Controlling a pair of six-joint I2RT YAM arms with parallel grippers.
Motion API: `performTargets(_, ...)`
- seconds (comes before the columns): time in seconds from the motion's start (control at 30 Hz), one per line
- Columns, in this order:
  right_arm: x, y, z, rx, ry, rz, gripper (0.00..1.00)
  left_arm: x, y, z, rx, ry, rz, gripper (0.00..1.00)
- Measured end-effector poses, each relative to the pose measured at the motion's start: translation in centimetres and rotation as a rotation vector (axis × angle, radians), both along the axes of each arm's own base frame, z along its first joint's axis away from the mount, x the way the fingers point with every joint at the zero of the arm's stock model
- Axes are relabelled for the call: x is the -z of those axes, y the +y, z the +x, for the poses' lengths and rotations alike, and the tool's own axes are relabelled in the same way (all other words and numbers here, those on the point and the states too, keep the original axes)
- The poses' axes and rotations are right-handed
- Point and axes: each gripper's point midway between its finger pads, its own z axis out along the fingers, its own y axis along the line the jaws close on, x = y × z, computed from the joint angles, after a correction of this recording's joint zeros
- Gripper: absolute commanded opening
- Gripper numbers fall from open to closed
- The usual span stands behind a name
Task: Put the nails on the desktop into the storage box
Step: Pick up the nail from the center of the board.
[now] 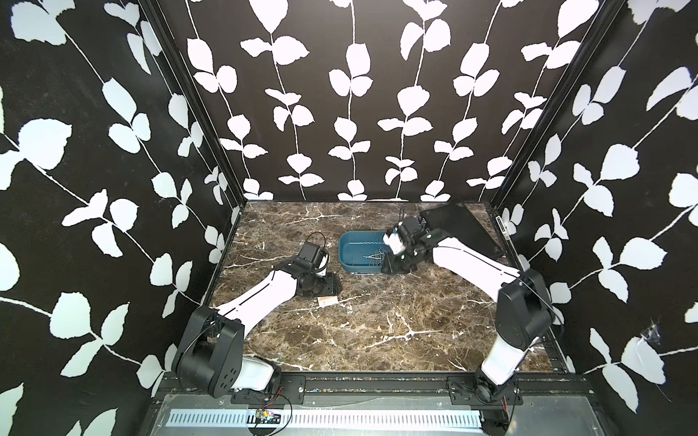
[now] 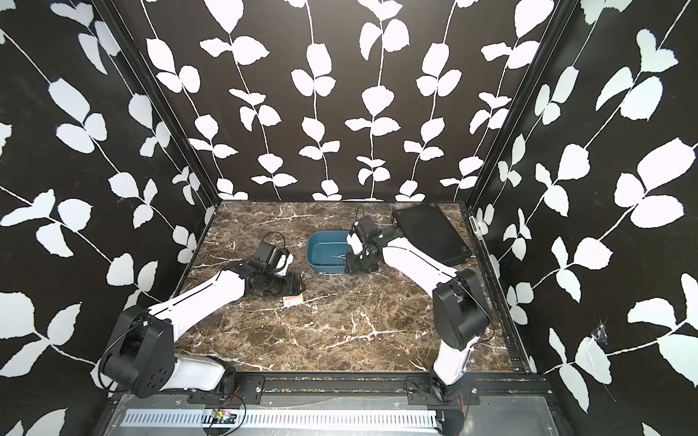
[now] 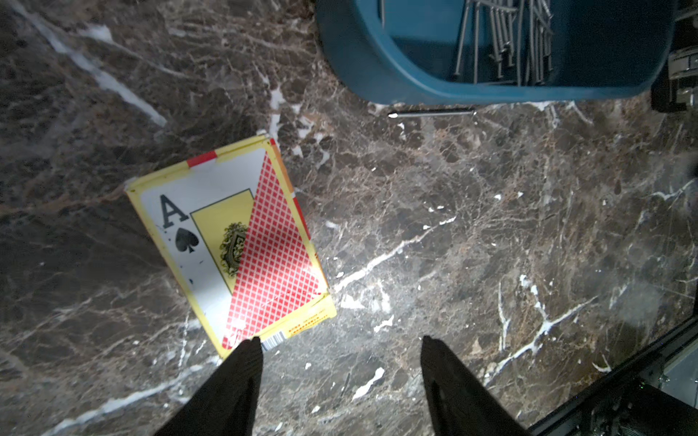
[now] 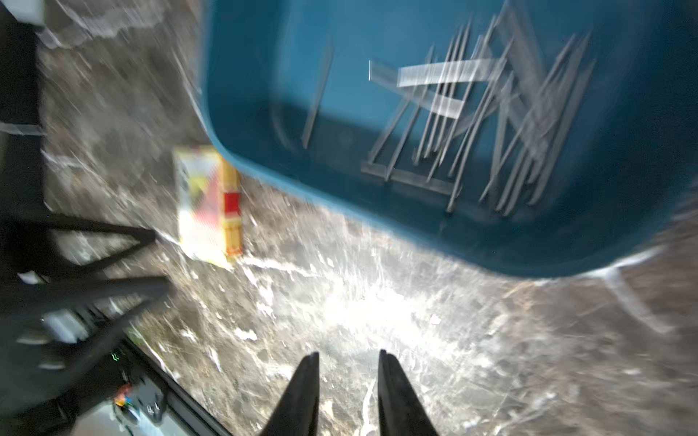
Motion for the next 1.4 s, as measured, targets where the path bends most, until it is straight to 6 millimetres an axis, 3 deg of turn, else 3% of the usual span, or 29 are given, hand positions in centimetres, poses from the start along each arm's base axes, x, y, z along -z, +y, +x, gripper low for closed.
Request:
performTargets(0.07, 2.4, -0.1, -1.5, 0.004, 0.063, -0.012, 0.33, -0.3, -0.2, 0.1, 0.005, -0.007, -0.002, 0.69)
performTargets(0.13, 3.3, 0.1, -1.6, 0.012, 0.08, -0.009, 0.34, -0.4, -0.2, 0.2, 0.011, -0.01, -0.003, 0.69)
performTargets(0.27, 4.0, 1.1, -0.1, 0.017, 0.037, 0.018, 0.38, -0.4, -0.2, 0.1, 0.019, -0.007, 0.002, 0.69)
performTargets(0.5, 7.0, 1.8, 2.3, 0.025, 0.019, -0.028, 0.43, -0.7, 0.2, -0.5, 0.027, -0.007, 0.017, 0.69)
performTargets(0.73, 6.1, 2.3, 4.8, 0.025, -0.064, -0.042, 0.54, -1.5, 1.2, -1.5, 0.015, -0.041, 0.027, 0.69)
performTargets(1.03, 6.3, 3.0, 6.4, 0.002, -0.097, -0.06, 0.55, -1.2, 1.6, -1.8, 0.01, -0.035, 0.041, 0.69)
performTargets(1.4, 6.7, 4.8, 6.3, -0.04, -0.062, -0.002, 0.55, -0.9, 1.6, -1.8, 0.011, -0.028, 0.045, 0.69)
